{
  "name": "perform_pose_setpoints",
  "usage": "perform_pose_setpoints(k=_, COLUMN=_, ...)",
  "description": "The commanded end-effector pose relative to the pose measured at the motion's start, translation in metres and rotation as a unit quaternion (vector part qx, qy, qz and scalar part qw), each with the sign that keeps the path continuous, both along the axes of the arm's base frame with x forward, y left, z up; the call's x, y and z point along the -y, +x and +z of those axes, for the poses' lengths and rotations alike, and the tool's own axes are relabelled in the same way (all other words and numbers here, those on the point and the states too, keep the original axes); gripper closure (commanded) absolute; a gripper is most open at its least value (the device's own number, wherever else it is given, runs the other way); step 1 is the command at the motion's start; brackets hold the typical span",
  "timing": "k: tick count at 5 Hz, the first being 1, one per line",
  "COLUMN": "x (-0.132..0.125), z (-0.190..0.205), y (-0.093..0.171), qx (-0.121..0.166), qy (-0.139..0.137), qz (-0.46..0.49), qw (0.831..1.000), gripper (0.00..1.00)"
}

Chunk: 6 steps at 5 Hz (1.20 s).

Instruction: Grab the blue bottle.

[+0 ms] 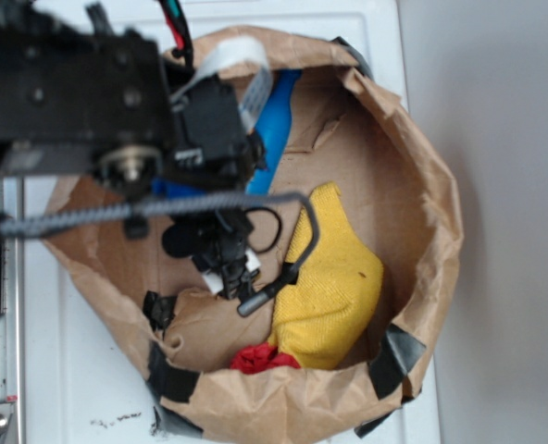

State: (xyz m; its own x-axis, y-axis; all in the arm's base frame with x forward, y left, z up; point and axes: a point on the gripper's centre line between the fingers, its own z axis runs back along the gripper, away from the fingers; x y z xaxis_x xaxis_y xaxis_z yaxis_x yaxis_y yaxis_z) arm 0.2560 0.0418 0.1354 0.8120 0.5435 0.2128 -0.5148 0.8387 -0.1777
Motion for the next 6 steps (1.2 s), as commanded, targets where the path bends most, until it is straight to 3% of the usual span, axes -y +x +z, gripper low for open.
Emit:
perform_pose_setpoints(k=1, x=-0.009, z=0.01, y=0.025, qx=0.023, qy=0.021, qz=0.015, qw=0.999, gripper=0.0)
perform_pose_setpoints(k=4, x=-0.042, z=-0.058, y=0.073, qx=0.032, qy=0.106, qz=0.066, qw=0.992, gripper=0.0)
perform_pose_setpoints(k=5, x=-0.036, z=-0.072, y=0.082, qx=0.046, qy=0.129, qz=0.062, qw=0.989, gripper=0.0)
perform_pose_setpoints(k=6, x=-0.033, z=-0.081, y=0.087, qx=0.036, qy=0.153, qz=0.062, qw=0.986, gripper=0.0)
